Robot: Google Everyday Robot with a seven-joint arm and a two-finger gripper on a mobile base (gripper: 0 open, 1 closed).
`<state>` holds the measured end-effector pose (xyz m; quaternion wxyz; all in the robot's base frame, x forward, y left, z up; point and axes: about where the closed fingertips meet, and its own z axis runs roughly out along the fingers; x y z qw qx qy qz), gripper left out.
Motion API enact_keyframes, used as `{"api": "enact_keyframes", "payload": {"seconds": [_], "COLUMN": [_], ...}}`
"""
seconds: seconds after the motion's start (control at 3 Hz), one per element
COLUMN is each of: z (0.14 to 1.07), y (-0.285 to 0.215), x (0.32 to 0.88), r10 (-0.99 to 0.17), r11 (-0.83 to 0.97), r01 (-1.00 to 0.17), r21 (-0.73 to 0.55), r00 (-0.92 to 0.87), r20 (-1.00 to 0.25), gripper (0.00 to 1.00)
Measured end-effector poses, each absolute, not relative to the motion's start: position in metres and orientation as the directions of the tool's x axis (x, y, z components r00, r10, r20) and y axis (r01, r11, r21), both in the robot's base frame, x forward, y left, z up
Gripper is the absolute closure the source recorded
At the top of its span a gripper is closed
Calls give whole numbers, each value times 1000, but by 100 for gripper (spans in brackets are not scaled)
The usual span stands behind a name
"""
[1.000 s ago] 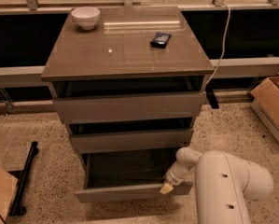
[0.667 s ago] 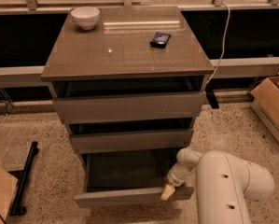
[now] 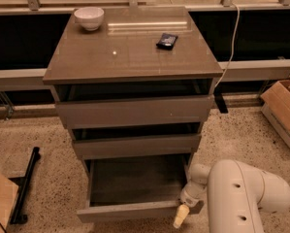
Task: Open bottom drawer
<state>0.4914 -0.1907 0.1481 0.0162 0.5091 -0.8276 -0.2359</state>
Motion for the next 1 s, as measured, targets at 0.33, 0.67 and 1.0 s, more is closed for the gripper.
{"api": "enact_keyframes", "payload": {"seconds": [0.33, 0.67, 1.0], "z": [151, 151, 153], "y": [-191, -198, -195], "x": [491, 466, 467], "r10": [-850, -843, -843], "r11": [370, 389, 389], "r01": [-835, -804, -804], "r21": [407, 450, 450], "r00": [-481, -508, -508], "r20": [-213, -178, -178], "gripper": [0, 0, 0]}}
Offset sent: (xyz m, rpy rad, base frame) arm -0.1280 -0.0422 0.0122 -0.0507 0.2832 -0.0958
